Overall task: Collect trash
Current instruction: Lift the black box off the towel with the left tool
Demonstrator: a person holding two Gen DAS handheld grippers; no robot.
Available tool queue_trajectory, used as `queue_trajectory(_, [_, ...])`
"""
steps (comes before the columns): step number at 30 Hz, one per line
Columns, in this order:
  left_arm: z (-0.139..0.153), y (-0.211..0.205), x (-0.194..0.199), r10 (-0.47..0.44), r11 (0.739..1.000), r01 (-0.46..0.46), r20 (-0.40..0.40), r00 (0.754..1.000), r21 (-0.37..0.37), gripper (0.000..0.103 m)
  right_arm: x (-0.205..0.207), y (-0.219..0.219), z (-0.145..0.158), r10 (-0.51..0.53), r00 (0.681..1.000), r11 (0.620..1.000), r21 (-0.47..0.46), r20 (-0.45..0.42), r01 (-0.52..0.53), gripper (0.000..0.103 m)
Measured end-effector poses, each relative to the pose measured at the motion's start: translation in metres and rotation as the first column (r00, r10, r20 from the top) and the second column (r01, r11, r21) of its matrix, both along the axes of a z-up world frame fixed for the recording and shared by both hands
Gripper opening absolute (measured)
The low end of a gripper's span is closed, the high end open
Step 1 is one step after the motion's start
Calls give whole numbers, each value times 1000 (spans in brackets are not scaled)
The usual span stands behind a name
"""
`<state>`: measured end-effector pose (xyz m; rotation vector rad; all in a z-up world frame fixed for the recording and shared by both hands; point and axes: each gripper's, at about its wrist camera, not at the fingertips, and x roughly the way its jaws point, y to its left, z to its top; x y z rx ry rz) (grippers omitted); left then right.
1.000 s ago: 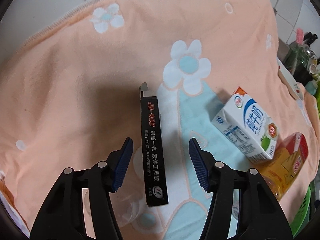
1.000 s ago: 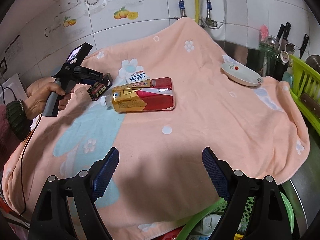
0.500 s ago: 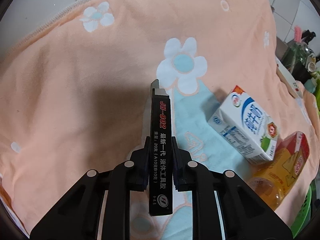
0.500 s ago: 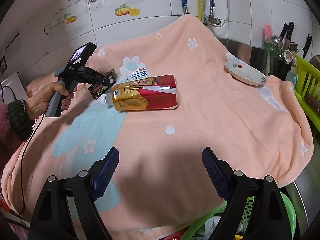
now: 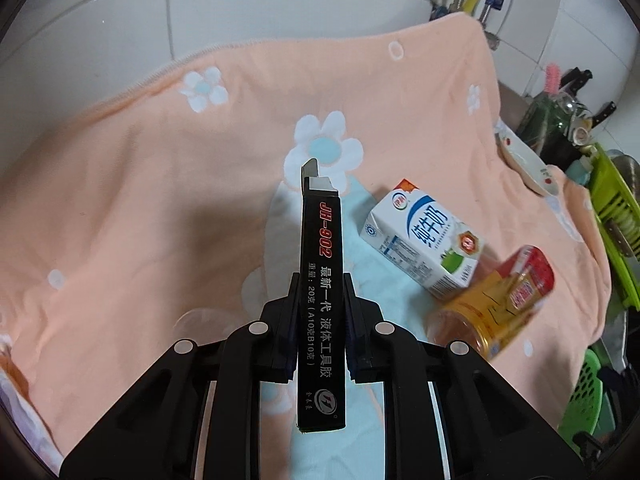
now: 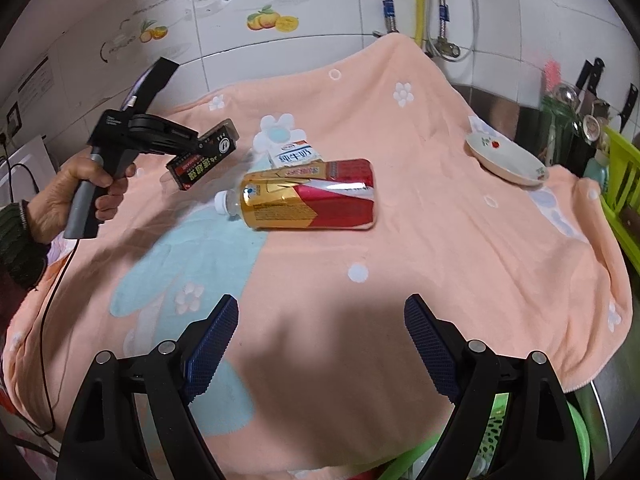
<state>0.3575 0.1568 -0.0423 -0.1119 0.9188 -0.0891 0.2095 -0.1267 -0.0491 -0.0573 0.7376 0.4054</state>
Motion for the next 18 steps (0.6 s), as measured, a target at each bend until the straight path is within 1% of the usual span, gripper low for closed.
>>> queue_trajectory(3, [8,5,-11,8,1000,-8,5,1000,-19,17,2,7,3,21,1000,1000,17,-3,-21,82])
queue_trajectory(8, [18,22,-31,33,999,-33,23,999,-16,17,7,24,6,69,998,997,30,-3,-69,82])
queue_trajectory(12, [28,35,-43,55,998,-55,41,998,-12,17,12,42,6,105,994,994,23,5,-105,82])
queue_trajectory(16, [31,44,-50,69,998,-68,47,997,-16,17,21,57,6,130,992,991,25,0,-130,82])
queue_trajectory(18, [31,47,-53,68,998,-67,45,997,-13,17,25,63,6,132,991,991,11,4,-132,81])
